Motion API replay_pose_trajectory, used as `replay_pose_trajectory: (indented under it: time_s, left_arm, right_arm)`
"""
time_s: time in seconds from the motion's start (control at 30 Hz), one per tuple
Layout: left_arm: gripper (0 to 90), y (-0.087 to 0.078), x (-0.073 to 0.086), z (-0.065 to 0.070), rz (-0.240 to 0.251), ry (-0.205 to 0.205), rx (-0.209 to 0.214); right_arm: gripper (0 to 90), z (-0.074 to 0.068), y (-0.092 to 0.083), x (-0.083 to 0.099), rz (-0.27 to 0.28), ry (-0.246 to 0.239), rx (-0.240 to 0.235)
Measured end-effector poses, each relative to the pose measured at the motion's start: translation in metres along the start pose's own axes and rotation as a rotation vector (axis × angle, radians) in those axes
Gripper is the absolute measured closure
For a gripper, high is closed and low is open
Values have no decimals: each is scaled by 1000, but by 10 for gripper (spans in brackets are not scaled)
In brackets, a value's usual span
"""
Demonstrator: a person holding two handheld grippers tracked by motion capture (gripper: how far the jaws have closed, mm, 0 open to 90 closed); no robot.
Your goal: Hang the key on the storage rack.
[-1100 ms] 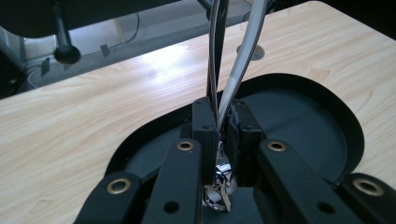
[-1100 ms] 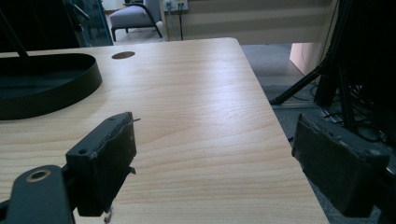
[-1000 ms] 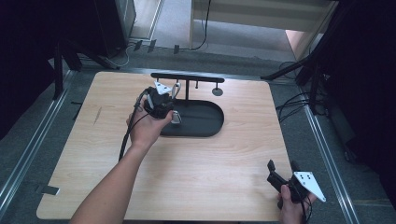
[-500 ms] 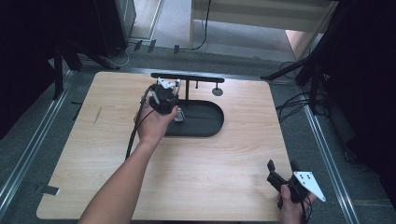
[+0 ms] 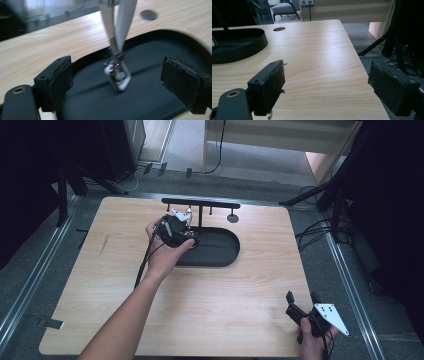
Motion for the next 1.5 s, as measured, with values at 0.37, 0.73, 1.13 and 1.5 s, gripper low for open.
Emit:
replay_pose_trajectory:
  time_s: [0.37, 0.73, 1.13, 1.5]
  left_arm:
    - [467, -16, 1, -8, 130, 30, 19]
    - [792, -20, -10, -5, 188, 14, -33]
    - [900, -16, -25, -6, 147, 22, -38]
    - [900, -18, -31, -6, 127, 24, -60]
  right_arm:
    - [137, -1, 1, 0, -3, -12, 4]
    - [137, 0, 0, 0, 0, -4, 3]
    - [138, 0, 0, 0, 0, -4, 6]
    - [139, 0, 0, 0, 0, 2, 7]
Point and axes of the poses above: each handheld gripper's, and its own axes: y roughly forward along the jaws, x roughly out of its underside, z roughly to its right, the point moved 1 cm from there along y, roughly forward along the jaws, and after that the axes turned 5 degrees about -z, right-handed, at the moved point
